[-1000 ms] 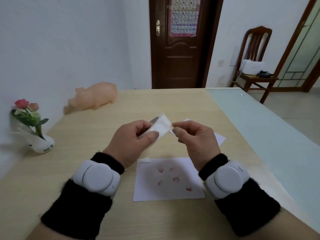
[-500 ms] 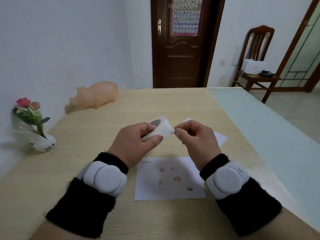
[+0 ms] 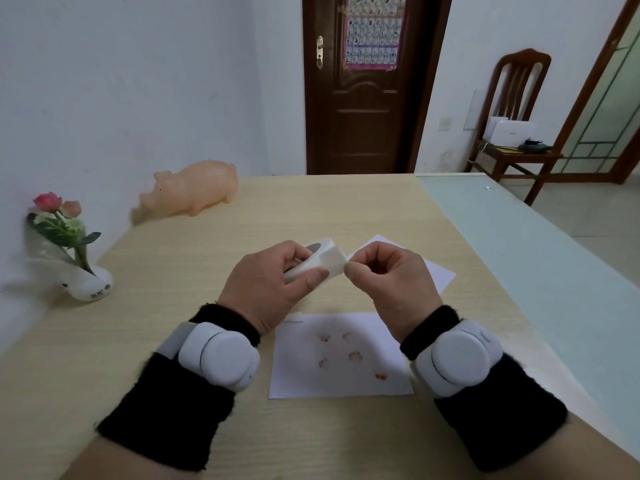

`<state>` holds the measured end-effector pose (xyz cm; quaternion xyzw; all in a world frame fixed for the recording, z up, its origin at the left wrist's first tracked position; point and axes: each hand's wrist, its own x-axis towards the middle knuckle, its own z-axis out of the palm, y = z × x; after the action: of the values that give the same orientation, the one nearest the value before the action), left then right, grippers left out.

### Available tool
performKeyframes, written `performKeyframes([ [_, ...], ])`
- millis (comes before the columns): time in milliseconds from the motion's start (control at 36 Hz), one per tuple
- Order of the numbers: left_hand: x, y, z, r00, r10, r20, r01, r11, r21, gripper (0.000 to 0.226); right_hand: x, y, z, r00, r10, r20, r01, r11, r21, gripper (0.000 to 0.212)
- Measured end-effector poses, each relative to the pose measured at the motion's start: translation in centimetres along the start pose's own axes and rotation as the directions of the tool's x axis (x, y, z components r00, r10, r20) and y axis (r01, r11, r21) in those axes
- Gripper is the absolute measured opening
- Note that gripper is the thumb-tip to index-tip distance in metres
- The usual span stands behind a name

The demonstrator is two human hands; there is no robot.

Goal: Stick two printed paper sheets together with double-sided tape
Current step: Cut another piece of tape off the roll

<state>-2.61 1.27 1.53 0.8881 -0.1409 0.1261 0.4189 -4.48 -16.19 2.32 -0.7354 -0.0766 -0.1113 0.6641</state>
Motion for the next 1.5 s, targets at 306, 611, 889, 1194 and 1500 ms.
performKeyframes([
  [306,0.0,-0.1,-0.3,0.997,0.070,-0.009,-0.071,0.993,-0.098,0.026,0.1,0.0,-0.1,0.999,-0.006,-0.036,0.007,1.000,0.029,0.026],
  [611,-0.1,0.1,-0.2,0.991,0.122,0.046,-0.122,0.992,0.001,0.049,0.1,0.0,0.0,0.999,-0.010,-0.045,0.012,0.999,0.044,0.022],
  [889,0.1,-0.7,-0.4,0.993,0.108,-0.050,-0.108,0.994,-0.006,0.045,1.3,-0.6,-2.0,0.984,-0.087,-0.157,0.071,0.992,-0.105,0.019],
  [1194,0.2,-1.3,-0.1,0.998,0.058,-0.037,-0.059,0.998,-0.016,0.045,2.4,1.3,-6.7,0.957,0.286,0.056,-0.025,0.274,-0.962,0.027],
  [1500,0.0,-1.2,-0.1,0.999,0.044,-0.030,-0.042,0.998,0.042,0.047,2.4,2.3,-5.1,0.967,0.247,0.059,0.017,0.169,-0.985,0.032],
])
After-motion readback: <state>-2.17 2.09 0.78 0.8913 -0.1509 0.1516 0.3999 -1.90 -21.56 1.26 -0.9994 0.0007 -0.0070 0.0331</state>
